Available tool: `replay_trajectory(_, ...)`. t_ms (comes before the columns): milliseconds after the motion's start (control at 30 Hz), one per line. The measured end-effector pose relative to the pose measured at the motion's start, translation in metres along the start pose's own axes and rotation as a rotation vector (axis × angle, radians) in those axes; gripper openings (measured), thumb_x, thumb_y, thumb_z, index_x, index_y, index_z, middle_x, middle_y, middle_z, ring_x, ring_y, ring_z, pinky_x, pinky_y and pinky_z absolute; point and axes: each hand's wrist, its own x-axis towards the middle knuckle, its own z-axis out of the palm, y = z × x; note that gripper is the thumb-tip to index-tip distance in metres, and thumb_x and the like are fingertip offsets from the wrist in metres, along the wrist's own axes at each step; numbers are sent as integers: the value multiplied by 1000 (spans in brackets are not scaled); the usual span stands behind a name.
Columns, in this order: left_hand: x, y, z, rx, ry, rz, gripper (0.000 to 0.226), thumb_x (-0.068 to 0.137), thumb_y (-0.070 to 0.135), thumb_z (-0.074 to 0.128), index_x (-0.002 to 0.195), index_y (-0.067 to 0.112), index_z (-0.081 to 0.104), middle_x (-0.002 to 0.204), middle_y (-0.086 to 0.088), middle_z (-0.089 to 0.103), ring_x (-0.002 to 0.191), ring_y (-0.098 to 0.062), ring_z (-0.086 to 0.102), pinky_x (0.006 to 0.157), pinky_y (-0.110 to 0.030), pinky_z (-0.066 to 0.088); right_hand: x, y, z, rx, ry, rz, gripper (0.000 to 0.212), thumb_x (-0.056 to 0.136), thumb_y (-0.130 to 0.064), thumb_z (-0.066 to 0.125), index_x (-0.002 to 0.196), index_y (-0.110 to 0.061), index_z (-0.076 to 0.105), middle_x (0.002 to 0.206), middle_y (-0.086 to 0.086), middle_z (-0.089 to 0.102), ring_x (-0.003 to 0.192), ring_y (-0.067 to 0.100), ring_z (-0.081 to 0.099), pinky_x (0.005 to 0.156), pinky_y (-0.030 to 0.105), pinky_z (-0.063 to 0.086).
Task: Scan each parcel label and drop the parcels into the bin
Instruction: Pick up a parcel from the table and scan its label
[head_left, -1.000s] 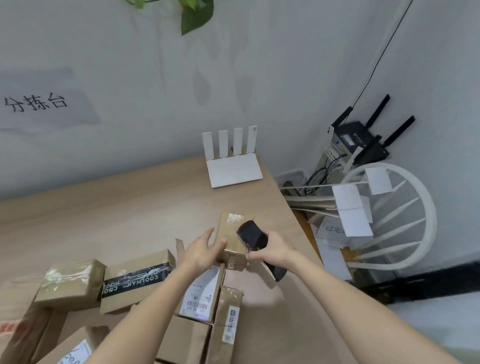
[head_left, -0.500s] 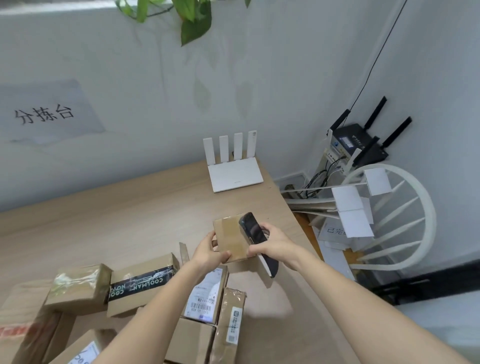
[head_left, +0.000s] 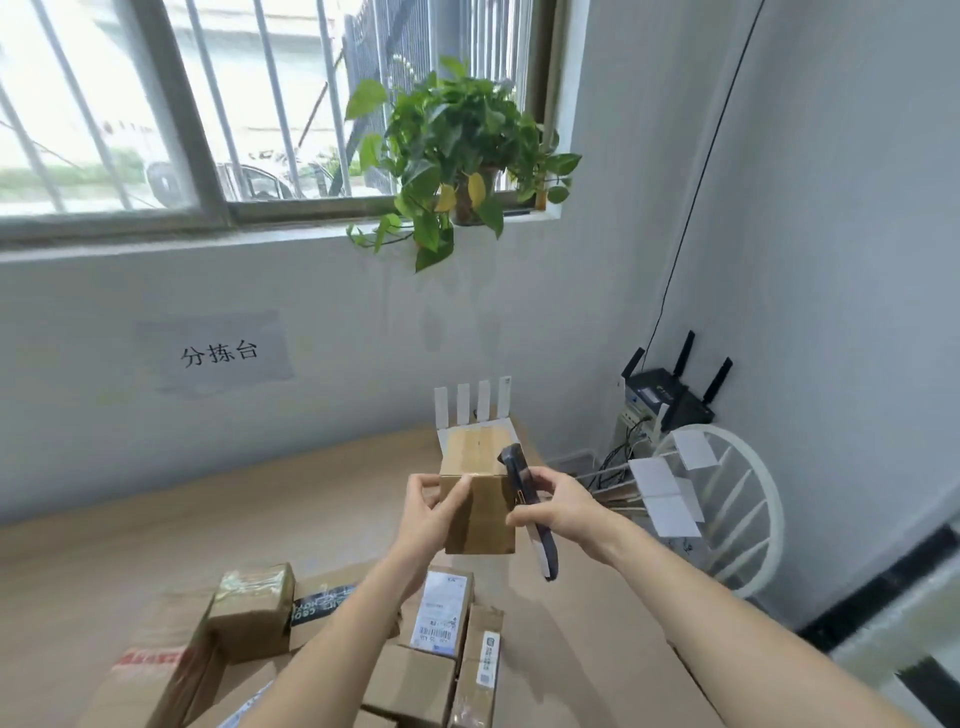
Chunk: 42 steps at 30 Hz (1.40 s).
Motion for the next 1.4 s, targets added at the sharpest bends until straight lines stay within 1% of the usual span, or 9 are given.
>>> replay_trajectory(167, -63, 28, -22, -1, 150, 90, 41, 91, 47, 65, 106, 14, 48, 110, -11, 61, 98, -18, 60, 89, -43, 56, -73, -44, 18, 14, 12, -50, 57, 82, -13, 84, 127, -24, 51, 121, 0, 58, 116, 22, 58, 92, 36, 56)
replay_trajectory(300, -112, 43, -44, -51, 123, 158, 53, 91, 26, 70, 138, 14, 47, 123, -3, 61, 108, -16, 60, 89, -33, 52, -126, -70, 33, 0, 17, -99, 51, 82, -10, 83, 120, -25, 52, 110, -7, 60, 112, 22, 60, 84, 30, 54)
replay_trajectory(400, -151, 54, -60, -40, 50, 232, 53, 91, 21, 71, 140, 22, 52, 120, 1, 65, 103, -7, 60, 75, -23, 48, -160, -81, 47, -33, 21, -126, 48, 82, -12, 83, 118, -25, 55, 111, -5, 63, 107, 18, 62, 82, 30, 54)
replay_trajectory(633, -224, 62, -88, -65, -85, 228, 49, 90, 54, 62, 136, 46, 48, 133, 5, 51, 116, -15, 48, 89, -37, 35, -220, -94, 71, -76, 59, -180, 52, 83, -16, 83, 125, -22, 54, 118, 0, 62, 105, 16, 60, 72, 23, 54)
replay_trajectory(767, -251, 58, -109, -31, -21, 274, 49, 85, 52, 70, 130, 46, 52, 120, -7, 64, 103, -14, 60, 69, -28, 46, -242, -99, 88, -147, 72, -175, 52, 78, -18, 86, 122, -20, 57, 116, 3, 64, 104, 16, 62, 76, 26, 57)
replay_trajectory(933, -270, 60, -127, 4, 148, 384, 60, 61, 66, 83, 116, 51, 62, 123, -4, 65, 110, -19, 62, 88, -35, 56, -256, -111, 117, -268, 255, -244, 64, 66, -22, 90, 122, -21, 60, 112, -2, 68, 105, 17, 64, 90, 32, 56)
replay_trajectory(1067, -286, 68, -136, 68, 241, 465, 61, 71, 55, 83, 126, 39, 61, 129, 2, 57, 117, -14, 53, 85, -26, 47, -264, -125, 136, -303, 331, -335, 67, 65, -24, 92, 124, -20, 62, 117, 1, 62, 107, 19, 61, 90, 31, 53)
replay_trajectory(1200, -293, 71, -146, 110, 279, 470, 65, 72, 53, 83, 130, 39, 58, 132, -2, 48, 118, -16, 46, 92, -30, 45, -267, -134, 146, -323, 301, -377, 67, 60, -30, 91, 121, -24, 65, 113, -3, 62, 102, 17, 63, 92, 35, 57)
replay_trajectory(1400, -291, 70, -163, 61, 263, 499, 82, 72, 43, 87, 143, 32, 48, 130, 0, 52, 115, -14, 55, 95, -36, 53, -267, -140, 149, -165, 111, -366, 59, 73, -12, 88, 126, -21, 63, 110, -2, 72, 102, 15, 69, 86, 29, 59)
